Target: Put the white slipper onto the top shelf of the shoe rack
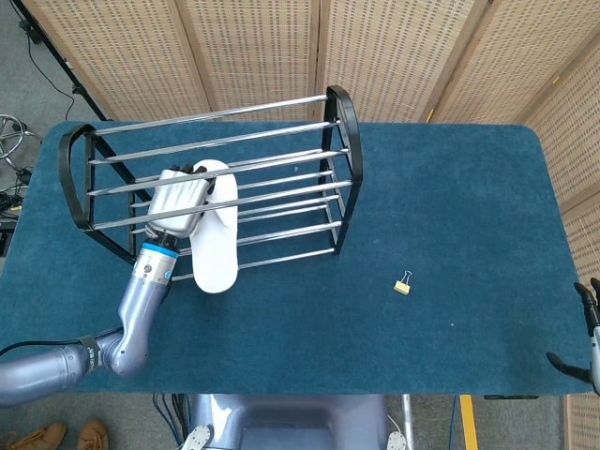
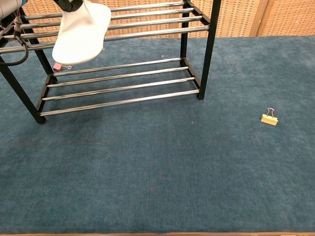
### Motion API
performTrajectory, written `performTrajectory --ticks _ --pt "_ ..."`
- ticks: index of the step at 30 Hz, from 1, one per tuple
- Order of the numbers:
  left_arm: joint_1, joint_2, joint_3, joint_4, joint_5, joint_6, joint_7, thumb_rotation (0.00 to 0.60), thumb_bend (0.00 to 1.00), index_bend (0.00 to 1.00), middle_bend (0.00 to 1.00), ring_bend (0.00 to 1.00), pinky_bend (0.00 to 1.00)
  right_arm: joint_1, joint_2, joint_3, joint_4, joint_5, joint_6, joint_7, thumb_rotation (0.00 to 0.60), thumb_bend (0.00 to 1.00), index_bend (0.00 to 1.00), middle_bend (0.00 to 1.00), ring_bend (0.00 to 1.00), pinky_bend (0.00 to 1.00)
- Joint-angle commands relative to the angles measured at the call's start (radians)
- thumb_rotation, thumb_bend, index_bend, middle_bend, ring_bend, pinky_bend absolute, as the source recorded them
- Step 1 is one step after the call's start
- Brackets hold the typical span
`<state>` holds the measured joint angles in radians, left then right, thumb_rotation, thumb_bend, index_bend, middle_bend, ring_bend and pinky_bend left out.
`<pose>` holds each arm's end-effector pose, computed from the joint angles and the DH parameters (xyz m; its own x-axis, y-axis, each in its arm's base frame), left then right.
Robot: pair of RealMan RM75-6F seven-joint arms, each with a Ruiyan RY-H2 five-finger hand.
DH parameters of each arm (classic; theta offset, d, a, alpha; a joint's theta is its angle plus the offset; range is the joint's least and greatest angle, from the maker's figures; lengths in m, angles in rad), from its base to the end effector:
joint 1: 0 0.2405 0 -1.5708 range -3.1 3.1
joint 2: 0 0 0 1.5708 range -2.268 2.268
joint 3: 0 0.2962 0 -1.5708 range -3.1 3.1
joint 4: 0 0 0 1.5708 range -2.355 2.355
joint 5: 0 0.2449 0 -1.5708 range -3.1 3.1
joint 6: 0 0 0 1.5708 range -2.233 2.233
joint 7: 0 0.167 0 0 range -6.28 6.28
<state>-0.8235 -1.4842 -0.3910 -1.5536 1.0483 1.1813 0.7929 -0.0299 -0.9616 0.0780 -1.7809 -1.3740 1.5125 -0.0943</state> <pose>-0.0934 0.4551 0.0414 0.6020 -0.2113 0.7700 0.7278 -0.2514 -0.6380 -0.3695 -0.1720 0.1991 0.4623 -0.0118 0.8866 -0.8665 0.2060 0.4546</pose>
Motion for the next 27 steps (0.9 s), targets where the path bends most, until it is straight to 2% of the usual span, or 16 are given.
performTrajectory --ticks 1,10,13,15,19,22,27 --pt "-0.005 0.004 0.002 0.011 -0.008 0.001 -0.006 0.600 0.47 0.65 0.55 0.51 0.59 0.000 0.000 0.000 0.000 0.001 0.000 -0.001 0.600 0.00 0.00 0.00 0.00 0.00" --pt "-0.014 0.015 0.016 0.034 -0.025 0.007 -0.027 0.600 0.47 0.66 0.56 0.51 0.59 0.002 -0.001 0.000 0.000 0.004 -0.004 -0.003 0.600 0.00 0.00 0.00 0.00 0.00" --pt "-0.017 0.016 0.024 0.029 -0.019 0.015 -0.033 0.600 0.45 0.63 0.54 0.48 0.59 0.002 -0.001 0.000 -0.001 0.003 -0.002 -0.004 0.600 0.00 0.00 0.00 0.00 0.00" --pt "-0.016 0.020 0.028 0.017 -0.024 0.018 -0.035 0.600 0.43 0.58 0.50 0.45 0.59 0.001 -0.001 0.000 -0.001 0.003 0.000 -0.004 0.600 0.00 0.00 0.00 0.00 0.00" --pt "-0.016 0.031 0.031 -0.012 -0.044 0.025 -0.017 0.600 0.35 0.37 0.33 0.32 0.57 0.000 -0.001 0.001 -0.001 0.003 0.001 -0.002 0.600 0.00 0.00 0.00 0.00 0.00" --pt "-0.017 0.044 0.036 -0.045 -0.058 0.041 0.018 0.600 0.29 0.31 0.28 0.28 0.56 0.001 0.000 0.000 -0.001 0.003 0.000 -0.001 0.600 0.00 0.00 0.00 0.00 0.00" --pt "-0.016 0.074 0.048 -0.102 -0.075 0.049 0.047 0.600 0.24 0.30 0.26 0.25 0.54 -0.001 0.000 -0.001 -0.003 -0.002 0.004 -0.002 0.600 0.00 0.00 0.00 0.00 0.00"
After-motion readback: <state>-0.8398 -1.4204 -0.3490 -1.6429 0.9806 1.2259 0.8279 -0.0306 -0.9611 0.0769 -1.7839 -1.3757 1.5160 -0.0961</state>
